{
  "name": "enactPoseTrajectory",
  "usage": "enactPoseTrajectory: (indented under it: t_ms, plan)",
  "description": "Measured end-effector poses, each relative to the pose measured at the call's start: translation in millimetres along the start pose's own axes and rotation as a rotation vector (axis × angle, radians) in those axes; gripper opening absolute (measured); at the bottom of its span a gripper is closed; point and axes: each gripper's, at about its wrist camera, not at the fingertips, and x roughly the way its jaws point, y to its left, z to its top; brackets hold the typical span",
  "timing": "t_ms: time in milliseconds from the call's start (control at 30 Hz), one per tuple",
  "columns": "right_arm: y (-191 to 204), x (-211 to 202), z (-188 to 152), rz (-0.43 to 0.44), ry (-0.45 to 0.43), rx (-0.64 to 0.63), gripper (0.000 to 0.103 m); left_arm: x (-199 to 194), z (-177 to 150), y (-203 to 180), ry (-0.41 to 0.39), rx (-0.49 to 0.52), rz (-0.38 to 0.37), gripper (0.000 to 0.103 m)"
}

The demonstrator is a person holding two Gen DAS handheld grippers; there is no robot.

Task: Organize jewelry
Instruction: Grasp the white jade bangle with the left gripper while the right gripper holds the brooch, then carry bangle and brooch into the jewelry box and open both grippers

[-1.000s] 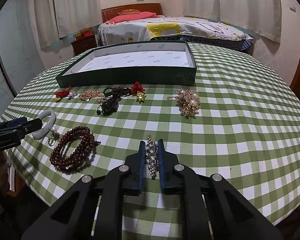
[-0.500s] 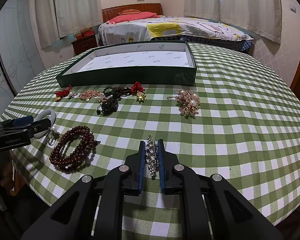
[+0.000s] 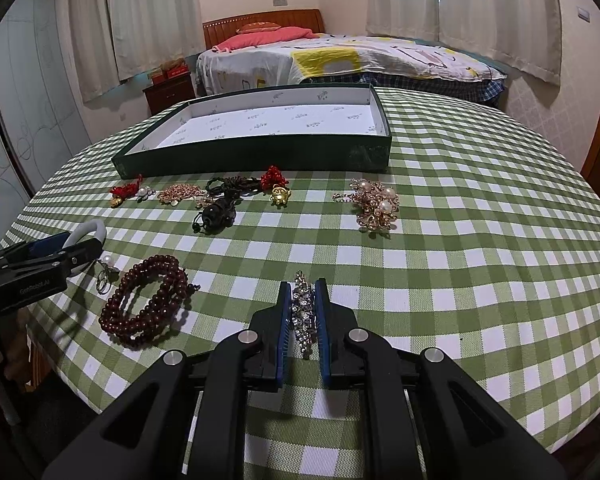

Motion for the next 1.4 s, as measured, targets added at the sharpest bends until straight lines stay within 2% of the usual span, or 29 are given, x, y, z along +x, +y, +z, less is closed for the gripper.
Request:
enactPoseTrajectory:
  t_ms: [367,667,867,1033,1200,1400]
  plan:
    - [-2.5,-2.2,1.2,0.004,-0.011,0.005,0.013,-3.6,-1.3,4.2,-0.009,-0.023,-0.011,0.069]
    - [1.0,-11.8,15.5,0.021,-0.053,0.012,0.013,-18.8,12.4,2.8,-0.054,-0.032,-0.024,0.069]
    - [2.9,-20.4,48.1,0.026,-0.125,0.000,0.013,-32.5,40.7,-2.2,-0.113,-0.028,-0.046,0.069]
    - [0.5,-16.4,87.8,0.029,-0.195,-0.003,0.013,-27.2,78.5,-6.7,-0.166,-0.021,-0.062,0.069]
    - [-2.3,1.9,125.7,0.017,-0.238,-0.010,0.013,-5.9,117.5,-10.0,-0.205,-0.021,-0.066,0.069]
    - [-7.0,44.9,154.0,0.009,-0.210,0.009,0.013,39.3,151.4,-15.7,-0.192,0.000,-0.055,0.069]
